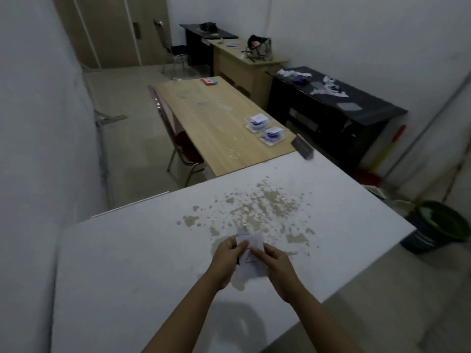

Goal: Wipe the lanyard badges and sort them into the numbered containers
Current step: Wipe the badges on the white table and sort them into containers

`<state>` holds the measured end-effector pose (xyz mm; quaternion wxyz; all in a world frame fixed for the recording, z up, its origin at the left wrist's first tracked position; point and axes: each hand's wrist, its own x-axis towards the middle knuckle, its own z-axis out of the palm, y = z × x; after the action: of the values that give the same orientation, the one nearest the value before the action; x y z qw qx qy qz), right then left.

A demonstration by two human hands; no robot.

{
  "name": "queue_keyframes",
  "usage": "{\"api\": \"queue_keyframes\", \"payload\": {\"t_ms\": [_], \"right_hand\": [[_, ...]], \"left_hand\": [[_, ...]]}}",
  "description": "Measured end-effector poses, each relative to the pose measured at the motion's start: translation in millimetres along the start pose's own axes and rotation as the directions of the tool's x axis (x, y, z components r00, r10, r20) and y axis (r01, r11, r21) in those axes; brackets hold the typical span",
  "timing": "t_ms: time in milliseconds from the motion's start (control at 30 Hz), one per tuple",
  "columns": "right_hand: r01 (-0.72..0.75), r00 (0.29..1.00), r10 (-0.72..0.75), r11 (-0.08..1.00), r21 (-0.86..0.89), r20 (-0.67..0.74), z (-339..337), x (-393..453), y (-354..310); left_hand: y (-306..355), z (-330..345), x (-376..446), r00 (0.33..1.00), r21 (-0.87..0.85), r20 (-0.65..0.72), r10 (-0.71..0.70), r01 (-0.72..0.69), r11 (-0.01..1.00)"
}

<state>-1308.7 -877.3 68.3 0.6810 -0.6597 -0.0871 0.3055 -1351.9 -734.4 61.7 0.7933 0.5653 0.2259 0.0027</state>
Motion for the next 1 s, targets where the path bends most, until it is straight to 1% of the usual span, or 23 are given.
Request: {"api": "queue_keyframes", "payload": {"t_ms": [100, 200, 300, 433, 567, 700, 833, 867, 933, 967, 1000], "right_hand": [[0.037, 0.993, -0.035, 0.999, 0.016, -0.115, -46, -15, 0], [0.067, 0.976, -0.063, 0.998, 0.012, -0.207, -100, -32, -4], [0.078, 0.961, -0.075, 0.997, 0.002, -0.267, -161, -49, -6], [0.092, 0.935, -0.084, 0.996, 0.007, -0.344, -251, -75, -9], [0.110, 0.907, -0.092, 0.994, 0.019, -0.410, -336, -96, -18], [0.102, 0.890, -0.035, 0.987, 0.124, -0.454, -398, -110, -23], [0.076, 0.884, 0.038, 0.972, 0.223, -0.467, -447, -109, -21], [0.059, 0.880, 0.061, 0.970, 0.235, -0.472, -458, -105, -21], [0.017, 0.871, 0.112, 0.966, 0.257, -0.479, -480, -93, -21], [-0.004, 0.868, 0.137, 0.963, 0.269, -0.477, -491, -85, -22], [-0.024, 0.867, 0.158, 0.961, 0.276, -0.473, -504, -76, -24]], "left_hand": [[-4, 53, 11, 0.995, 0.026, 0.097, -0.020, 0.018, 1.000], [-13, 109, 22, 0.985, 0.067, 0.166, -0.042, 0.031, 0.997], [-26, 177, 33, 0.971, 0.088, 0.238, -0.036, 0.015, 0.996], [-48, 277, 45, 0.958, 0.120, 0.284, -0.033, -0.001, 0.993], [-68, 365, 56, 0.947, 0.210, 0.321, 0.025, -0.097, 0.973], [-80, 426, 66, 0.929, 0.327, 0.369, 0.027, -0.157, 0.932], [-85, 465, 92, 0.890, 0.395, 0.449, -0.077, -0.120, 0.911], [-85, 475, 99, 0.882, 0.392, 0.456, -0.119, -0.079, 0.916], [-86, 493, 119, 0.881, 0.362, 0.420, -0.217, 0.056, 0.930], [-85, 501, 131, 0.876, 0.367, 0.414, -0.247, 0.087, 0.926], [-85, 507, 146, 0.865, 0.400, 0.430, -0.257, 0.073, 0.914]]}}
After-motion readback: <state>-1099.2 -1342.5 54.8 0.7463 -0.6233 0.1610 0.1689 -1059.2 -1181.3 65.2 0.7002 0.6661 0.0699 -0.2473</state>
